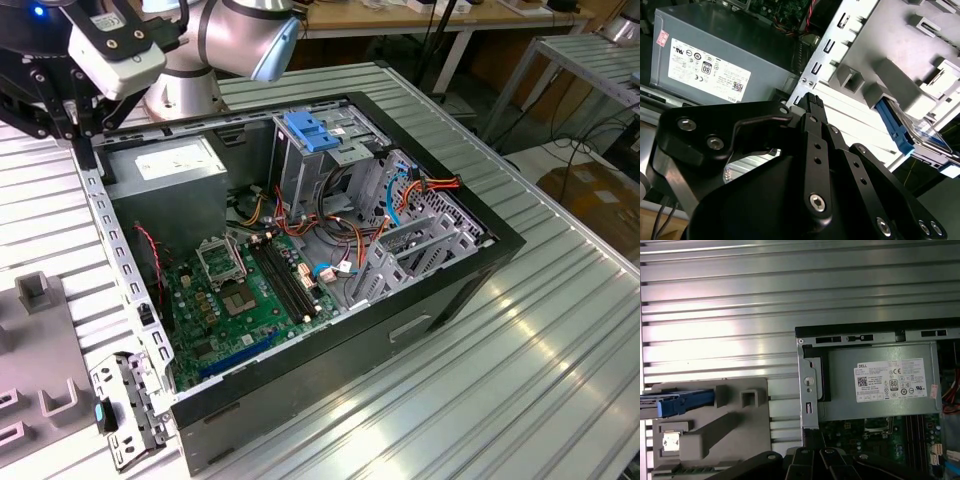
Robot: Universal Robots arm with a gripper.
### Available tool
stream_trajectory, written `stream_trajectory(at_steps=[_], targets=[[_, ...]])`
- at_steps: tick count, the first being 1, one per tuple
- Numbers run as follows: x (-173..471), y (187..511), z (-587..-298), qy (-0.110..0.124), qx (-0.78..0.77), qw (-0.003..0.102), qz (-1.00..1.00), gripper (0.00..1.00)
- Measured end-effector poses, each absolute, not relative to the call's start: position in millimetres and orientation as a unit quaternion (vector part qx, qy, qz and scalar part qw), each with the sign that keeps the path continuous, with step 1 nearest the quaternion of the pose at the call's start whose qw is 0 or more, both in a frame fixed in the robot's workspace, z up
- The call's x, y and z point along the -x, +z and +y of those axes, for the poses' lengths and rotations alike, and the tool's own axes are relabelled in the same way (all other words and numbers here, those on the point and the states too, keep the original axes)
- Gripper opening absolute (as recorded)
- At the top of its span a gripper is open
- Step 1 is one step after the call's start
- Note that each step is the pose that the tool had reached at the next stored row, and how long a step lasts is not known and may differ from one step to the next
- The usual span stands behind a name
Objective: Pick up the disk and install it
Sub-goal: 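Reach for the disk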
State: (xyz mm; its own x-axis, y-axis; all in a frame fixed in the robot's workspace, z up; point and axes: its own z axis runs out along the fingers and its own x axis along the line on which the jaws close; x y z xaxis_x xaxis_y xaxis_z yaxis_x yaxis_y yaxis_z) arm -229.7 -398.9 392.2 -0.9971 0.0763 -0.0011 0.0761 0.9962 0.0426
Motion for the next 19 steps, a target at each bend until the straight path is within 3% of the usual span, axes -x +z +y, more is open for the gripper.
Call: stream_trajectory(at_steps=[19], targets=[[243, 392, -399, 0.021, -0.038, 0.000, 0.999, 0.11]])
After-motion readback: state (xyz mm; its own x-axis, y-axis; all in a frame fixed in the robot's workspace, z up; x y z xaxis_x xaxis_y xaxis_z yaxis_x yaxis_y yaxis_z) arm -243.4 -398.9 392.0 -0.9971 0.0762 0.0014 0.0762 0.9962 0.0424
